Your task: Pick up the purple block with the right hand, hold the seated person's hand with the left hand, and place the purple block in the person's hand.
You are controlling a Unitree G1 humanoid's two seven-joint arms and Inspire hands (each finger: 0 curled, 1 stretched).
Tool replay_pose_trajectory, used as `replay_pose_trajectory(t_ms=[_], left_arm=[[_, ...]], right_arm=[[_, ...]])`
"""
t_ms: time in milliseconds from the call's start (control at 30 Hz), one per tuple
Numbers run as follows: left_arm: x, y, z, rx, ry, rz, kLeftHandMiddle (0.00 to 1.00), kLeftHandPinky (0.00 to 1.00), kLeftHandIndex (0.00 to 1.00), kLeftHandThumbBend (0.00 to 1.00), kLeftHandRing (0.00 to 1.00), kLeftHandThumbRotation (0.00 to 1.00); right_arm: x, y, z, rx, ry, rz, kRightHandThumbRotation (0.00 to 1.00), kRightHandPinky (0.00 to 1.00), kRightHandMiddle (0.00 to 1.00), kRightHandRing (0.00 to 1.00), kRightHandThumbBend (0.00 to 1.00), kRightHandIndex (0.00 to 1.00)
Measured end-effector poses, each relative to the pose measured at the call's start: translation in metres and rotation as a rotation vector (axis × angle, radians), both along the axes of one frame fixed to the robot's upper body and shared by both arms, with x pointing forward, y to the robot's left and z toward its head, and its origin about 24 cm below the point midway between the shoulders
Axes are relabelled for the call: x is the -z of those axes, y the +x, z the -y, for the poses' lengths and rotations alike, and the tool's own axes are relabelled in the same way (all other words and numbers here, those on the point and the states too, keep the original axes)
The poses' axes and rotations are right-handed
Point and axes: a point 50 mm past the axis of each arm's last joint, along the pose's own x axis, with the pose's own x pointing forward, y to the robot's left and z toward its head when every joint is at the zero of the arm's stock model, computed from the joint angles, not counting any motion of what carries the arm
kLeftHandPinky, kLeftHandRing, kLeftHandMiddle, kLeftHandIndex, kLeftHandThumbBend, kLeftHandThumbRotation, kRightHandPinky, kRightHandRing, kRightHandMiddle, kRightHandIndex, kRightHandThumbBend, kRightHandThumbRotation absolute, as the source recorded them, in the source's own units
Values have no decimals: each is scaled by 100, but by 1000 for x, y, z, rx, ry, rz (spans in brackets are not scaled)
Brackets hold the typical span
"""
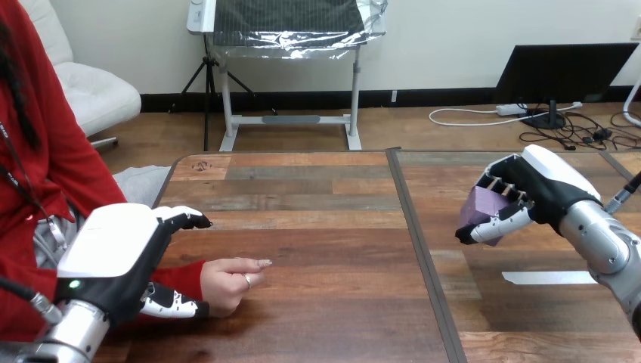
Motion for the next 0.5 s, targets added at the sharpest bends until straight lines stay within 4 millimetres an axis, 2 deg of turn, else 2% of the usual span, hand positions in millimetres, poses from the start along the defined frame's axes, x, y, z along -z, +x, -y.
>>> replay_pose_trajectory(t_ms=[500], left_arm=[[11, 14, 2, 18, 56, -93, 76, 71, 75, 100, 75, 18]], right_arm=[[-1, 1, -1, -9, 5, 9, 0, 41, 47, 43, 79, 50]])
